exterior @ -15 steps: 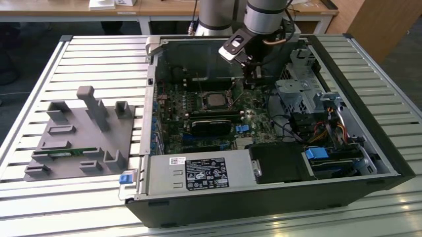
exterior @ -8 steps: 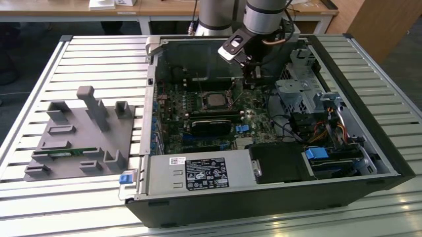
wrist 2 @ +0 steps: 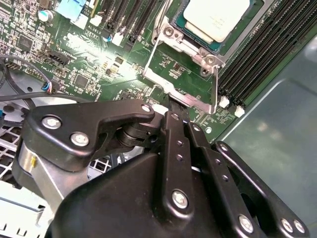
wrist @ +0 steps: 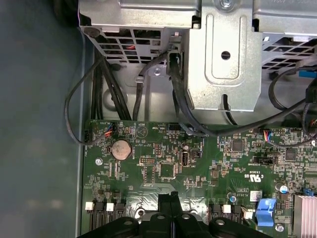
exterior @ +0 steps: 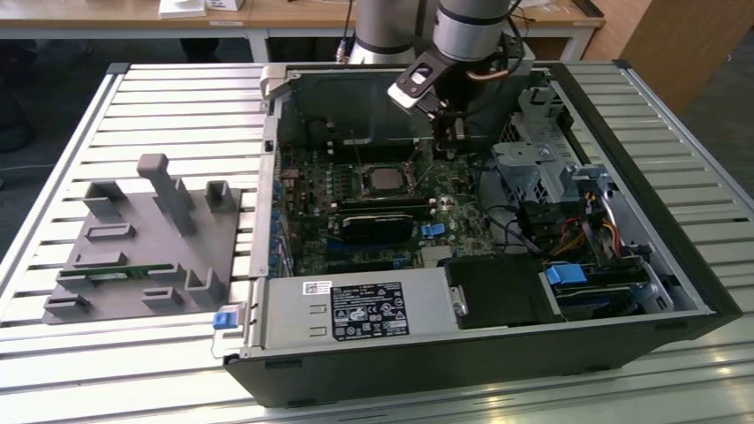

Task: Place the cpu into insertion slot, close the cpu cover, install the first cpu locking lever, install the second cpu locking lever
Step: 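Close the cpu cover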

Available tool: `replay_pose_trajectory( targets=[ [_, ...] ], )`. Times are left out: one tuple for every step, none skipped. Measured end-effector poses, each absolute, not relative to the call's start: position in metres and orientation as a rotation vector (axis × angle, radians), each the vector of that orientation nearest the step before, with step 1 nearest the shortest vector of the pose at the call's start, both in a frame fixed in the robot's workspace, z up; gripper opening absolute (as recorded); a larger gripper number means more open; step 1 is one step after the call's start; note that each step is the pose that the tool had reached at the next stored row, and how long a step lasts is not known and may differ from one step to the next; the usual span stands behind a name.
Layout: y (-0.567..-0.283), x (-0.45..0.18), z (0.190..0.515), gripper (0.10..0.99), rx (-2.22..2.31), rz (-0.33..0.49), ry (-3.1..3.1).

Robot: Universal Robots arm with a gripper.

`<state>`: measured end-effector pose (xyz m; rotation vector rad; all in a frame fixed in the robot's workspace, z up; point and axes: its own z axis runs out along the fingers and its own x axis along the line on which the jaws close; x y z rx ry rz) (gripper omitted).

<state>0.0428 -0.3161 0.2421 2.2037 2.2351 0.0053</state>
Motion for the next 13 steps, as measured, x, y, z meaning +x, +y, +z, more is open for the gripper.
replay_pose_trajectory(
  targets=[
    [-0.3161, 0.0425, 0.2422, 0.106, 2.204, 0.005, 2.235],
    [-0.3161, 0.0423, 0.2421, 0.106, 2.204, 0.005, 2.235],
    [-0.3161, 0.042, 0.2421, 0.106, 2.204, 0.005, 2.235],
    [-0.3161, 0.0418, 0.2421, 0.106, 2.204, 0.005, 2.235],
    [-0.3161, 0.0416, 0.2421, 0.106, 2.204, 0.005, 2.235],
    [-0.3161, 0.0414, 0.2421, 0.106, 2.204, 0.005, 2.235],
    [-0.3161, 0.0411, 0.2421, 0.106, 2.204, 0.005, 2.235],
    [-0.3161, 0.0408, 0.2421, 0.106, 2.204, 0.005, 2.235],
    [-0.3161, 0.0406, 0.2421, 0.106, 2.204, 0.005, 2.235],
    [-0.3161, 0.0403, 0.2421, 0.106, 2.204, 0.005, 2.235],
    [-0.3161, 0.04, 0.2421, 0.106, 2.204, 0.005, 2.235],
    [-0.3161, 0.0398, 0.2421, 0.106, 2.204, 0.005, 2.235],
    [-0.3161, 0.0396, 0.2421, 0.106, 2.204, 0.005, 2.235]
  ],
)
